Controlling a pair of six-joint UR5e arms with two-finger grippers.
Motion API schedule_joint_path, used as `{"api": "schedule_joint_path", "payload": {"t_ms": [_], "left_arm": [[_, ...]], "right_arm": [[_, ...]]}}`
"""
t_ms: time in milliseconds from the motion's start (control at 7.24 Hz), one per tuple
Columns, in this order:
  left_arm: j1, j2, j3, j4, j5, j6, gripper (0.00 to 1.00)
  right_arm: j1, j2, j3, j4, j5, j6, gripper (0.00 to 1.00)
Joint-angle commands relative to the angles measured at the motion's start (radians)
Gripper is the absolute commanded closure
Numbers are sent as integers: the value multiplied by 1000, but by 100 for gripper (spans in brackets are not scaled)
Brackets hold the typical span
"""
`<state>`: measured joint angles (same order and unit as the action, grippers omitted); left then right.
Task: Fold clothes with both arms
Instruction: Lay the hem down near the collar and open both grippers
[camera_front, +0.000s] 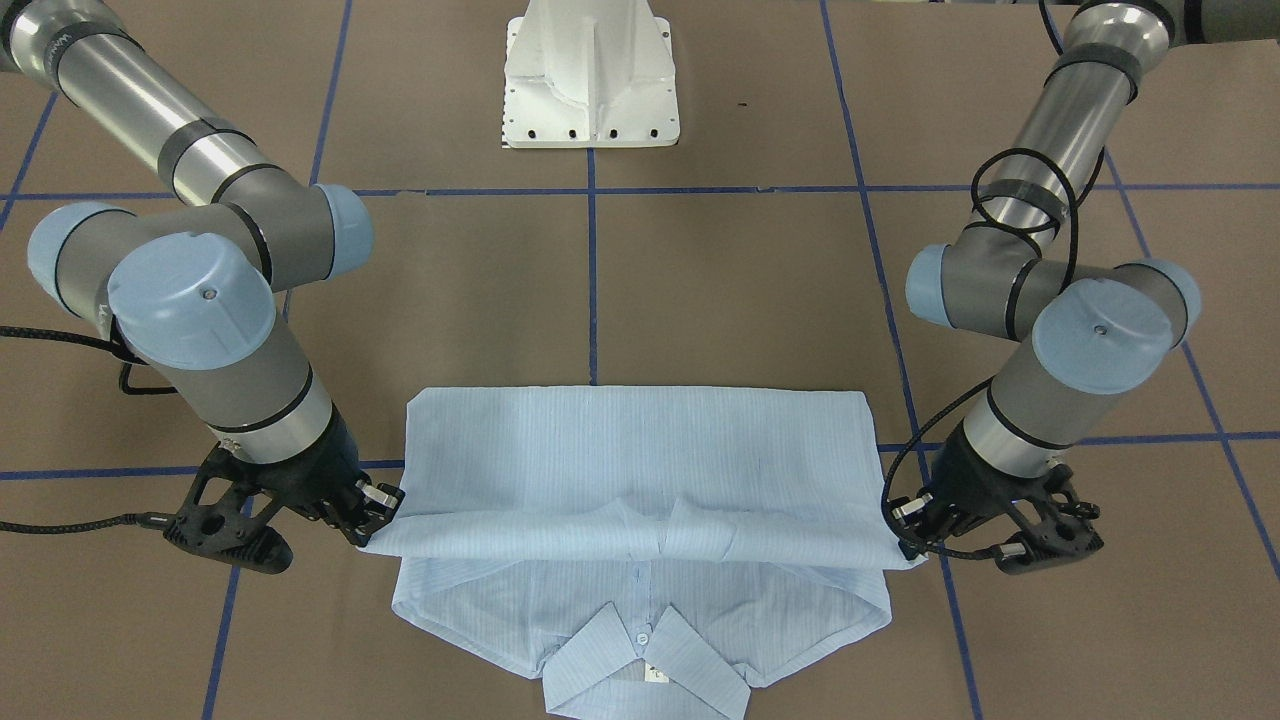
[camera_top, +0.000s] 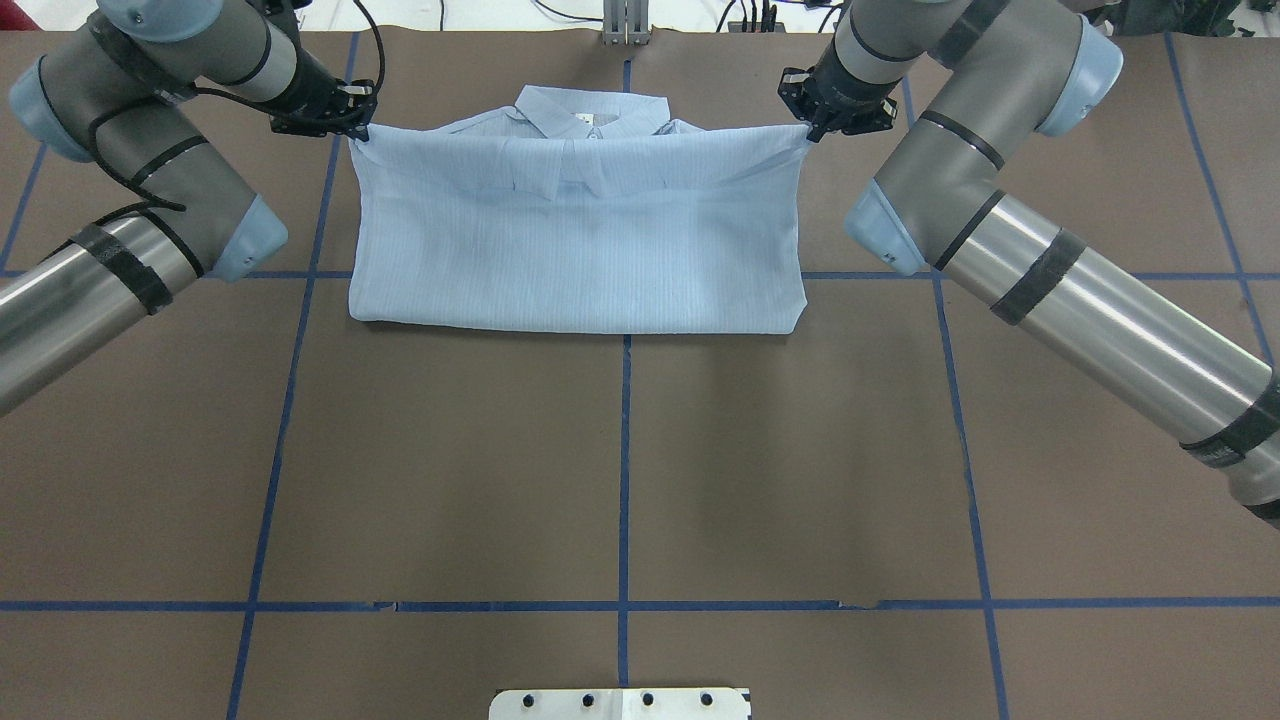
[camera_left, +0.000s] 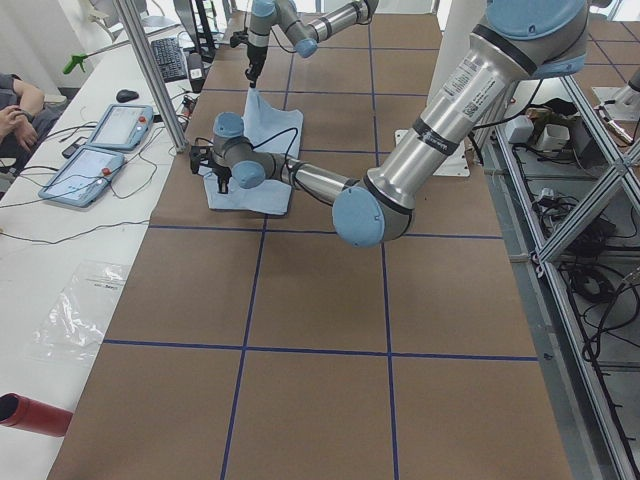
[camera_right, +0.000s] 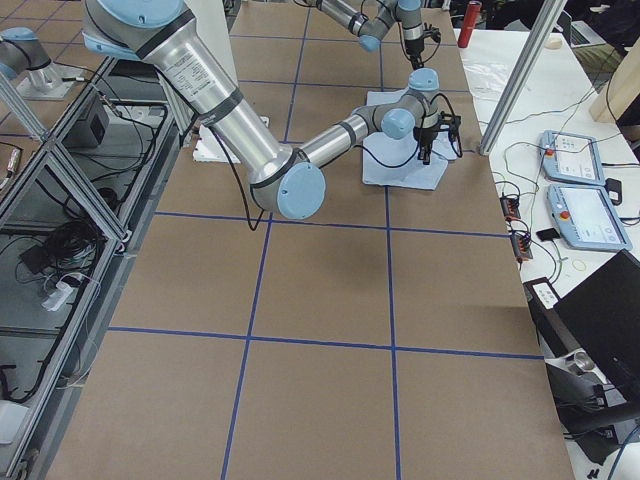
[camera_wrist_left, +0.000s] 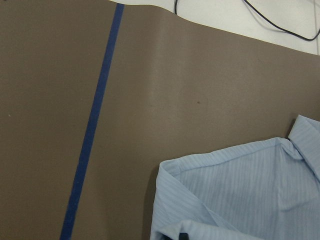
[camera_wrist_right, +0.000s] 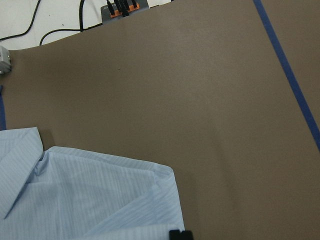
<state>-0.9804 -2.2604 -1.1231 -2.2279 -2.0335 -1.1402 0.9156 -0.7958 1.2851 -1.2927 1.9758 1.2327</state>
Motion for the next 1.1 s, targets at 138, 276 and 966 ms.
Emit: {"api": "schedule_joint_path", "payload": {"t_ms": [138, 276, 966], "left_arm": [[0, -5, 8, -10, 4, 0, 100], [0, -4, 8, -12, 4, 4, 100], [-1, 4, 2, -9, 4, -1, 0]], "right_arm": [[-1, 15, -72, 87, 0, -1, 100], [-1, 21, -72, 105, 0, 1, 100], [-8, 12, -75, 136, -5, -4, 0]]}}
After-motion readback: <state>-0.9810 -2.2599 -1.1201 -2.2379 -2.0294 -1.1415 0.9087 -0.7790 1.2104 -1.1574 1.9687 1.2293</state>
